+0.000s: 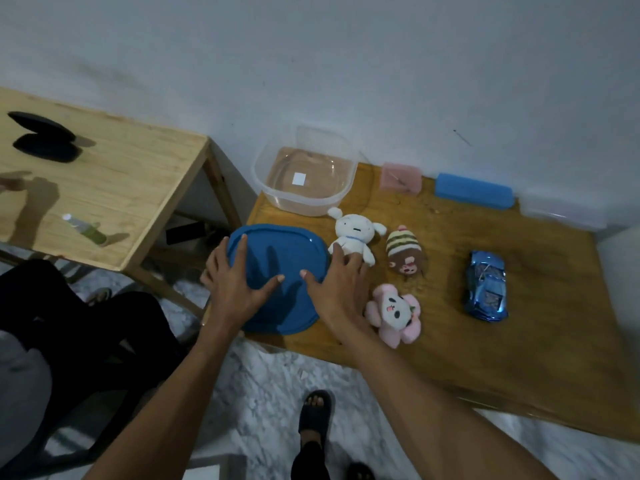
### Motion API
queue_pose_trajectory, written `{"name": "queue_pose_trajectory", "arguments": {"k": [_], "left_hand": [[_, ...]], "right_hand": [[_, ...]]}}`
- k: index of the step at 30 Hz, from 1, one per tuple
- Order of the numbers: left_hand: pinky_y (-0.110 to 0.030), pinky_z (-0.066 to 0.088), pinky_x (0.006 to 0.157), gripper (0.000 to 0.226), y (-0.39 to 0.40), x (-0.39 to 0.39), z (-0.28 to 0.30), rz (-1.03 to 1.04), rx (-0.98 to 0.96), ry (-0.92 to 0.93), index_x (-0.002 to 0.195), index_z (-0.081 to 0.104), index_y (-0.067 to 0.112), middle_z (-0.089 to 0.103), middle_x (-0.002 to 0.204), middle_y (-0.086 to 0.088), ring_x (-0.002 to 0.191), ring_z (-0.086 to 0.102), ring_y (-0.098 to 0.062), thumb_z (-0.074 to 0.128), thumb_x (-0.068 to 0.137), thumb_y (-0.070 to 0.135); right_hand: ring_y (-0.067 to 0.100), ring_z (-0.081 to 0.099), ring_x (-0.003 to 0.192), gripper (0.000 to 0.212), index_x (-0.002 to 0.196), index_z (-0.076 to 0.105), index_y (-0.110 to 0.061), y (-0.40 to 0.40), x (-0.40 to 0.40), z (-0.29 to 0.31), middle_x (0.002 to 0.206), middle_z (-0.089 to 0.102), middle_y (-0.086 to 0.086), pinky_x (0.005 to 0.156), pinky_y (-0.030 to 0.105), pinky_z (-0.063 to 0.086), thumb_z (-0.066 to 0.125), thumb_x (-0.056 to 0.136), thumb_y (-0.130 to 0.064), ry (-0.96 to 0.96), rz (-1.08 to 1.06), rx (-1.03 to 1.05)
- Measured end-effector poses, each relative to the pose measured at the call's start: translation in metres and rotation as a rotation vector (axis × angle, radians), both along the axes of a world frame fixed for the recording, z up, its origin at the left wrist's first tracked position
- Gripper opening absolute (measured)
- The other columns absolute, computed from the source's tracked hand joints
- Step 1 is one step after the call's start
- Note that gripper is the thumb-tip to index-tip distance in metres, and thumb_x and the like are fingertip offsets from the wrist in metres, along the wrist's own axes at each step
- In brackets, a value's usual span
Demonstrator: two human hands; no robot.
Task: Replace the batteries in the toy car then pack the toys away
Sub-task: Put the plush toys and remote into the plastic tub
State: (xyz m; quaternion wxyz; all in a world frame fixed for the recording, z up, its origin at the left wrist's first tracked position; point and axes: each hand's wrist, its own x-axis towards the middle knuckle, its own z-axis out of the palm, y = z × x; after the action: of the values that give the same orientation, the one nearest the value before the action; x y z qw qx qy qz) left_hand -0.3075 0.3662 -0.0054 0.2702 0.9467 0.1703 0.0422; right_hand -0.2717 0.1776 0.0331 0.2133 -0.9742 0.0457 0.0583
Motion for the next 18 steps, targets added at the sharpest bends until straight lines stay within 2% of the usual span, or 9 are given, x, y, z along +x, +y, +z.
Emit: {"name": "queue_pose_trajectory", "arguments": {"k": [3, 7, 11, 13, 15, 18], "left_hand": [[-0.063, 0.024, 0.113, 0.094, -0.046, 0.035, 0.017, -0.126, -0.05, -0.019, 0.156, 0.03, 0.036, 0.031, 0.16, -0.009, 0.146, 0.028, -0.034, 0.052, 0.077, 0.083], [-0.05, 0.041, 0.102, 0.085, -0.109, 0.076, 0.03, -0.308, -0.203, -0.066, 0.152, 0.044, 0.032, 0.052, 0.141, -0.012, 0.129, 0.048, -0.033, 0.052, 0.08, 0.077], [-0.053, 0.044, 0.103, 0.083, -0.14, 0.099, 0.02, -0.347, -0.191, 0.039, 0.156, 0.036, 0.031, 0.047, 0.144, -0.023, 0.131, 0.044, -0.042, 0.072, 0.085, 0.056], [-0.054, 0.045, 0.1, 0.081, -0.142, 0.104, 0.015, -0.331, -0.166, 0.066, 0.156, 0.034, 0.032, 0.05, 0.138, -0.024, 0.126, 0.047, -0.044, 0.074, 0.087, 0.046], [-0.049, 0.048, 0.095, 0.079, -0.145, 0.109, 0.012, -0.349, -0.132, 0.065, 0.156, 0.037, 0.031, 0.055, 0.127, -0.023, 0.117, 0.053, -0.042, 0.076, 0.087, 0.039], [-0.035, 0.044, 0.088, 0.078, -0.148, 0.113, 0.01, -0.359, -0.218, 0.079, 0.155, 0.039, 0.027, 0.055, 0.128, -0.022, 0.116, 0.055, -0.038, 0.078, 0.087, 0.028]], "right_hand": [[0.029, 0.043, 0.125, 0.072, 0.147, 0.04, -0.028, -0.037, 0.026, 0.016, 0.138, 0.044, 0.009, 0.096, 0.041, 0.044, 0.063, 0.088, -0.06, -0.064, -0.086, 0.142], [0.026, 0.042, 0.132, 0.063, 0.144, 0.047, -0.036, -0.096, 0.051, 0.021, 0.142, 0.046, 0.005, 0.102, 0.045, 0.046, 0.067, 0.088, -0.055, -0.116, -0.163, 0.273], [0.028, 0.041, 0.128, 0.068, 0.147, 0.042, -0.043, -0.138, 0.064, 0.009, 0.14, 0.045, 0.008, 0.097, 0.037, 0.039, 0.073, 0.085, -0.049, 0.009, -0.227, 0.24], [0.029, 0.041, 0.131, 0.069, 0.147, 0.04, -0.047, -0.147, 0.069, 0.0, 0.144, 0.045, 0.008, 0.095, 0.034, 0.034, 0.073, 0.087, -0.043, 0.095, -0.206, 0.264], [0.026, 0.045, 0.13, 0.068, 0.148, 0.038, -0.048, -0.154, 0.071, -0.008, 0.145, 0.05, 0.005, 0.098, 0.031, 0.035, 0.071, 0.089, -0.037, 0.128, -0.154, 0.282], [0.026, 0.049, 0.131, 0.071, 0.152, 0.033, -0.045, -0.156, 0.073, -0.015, 0.148, 0.051, 0.003, 0.106, 0.034, 0.041, 0.069, 0.092, -0.031, 0.144, -0.072, 0.255]]}}
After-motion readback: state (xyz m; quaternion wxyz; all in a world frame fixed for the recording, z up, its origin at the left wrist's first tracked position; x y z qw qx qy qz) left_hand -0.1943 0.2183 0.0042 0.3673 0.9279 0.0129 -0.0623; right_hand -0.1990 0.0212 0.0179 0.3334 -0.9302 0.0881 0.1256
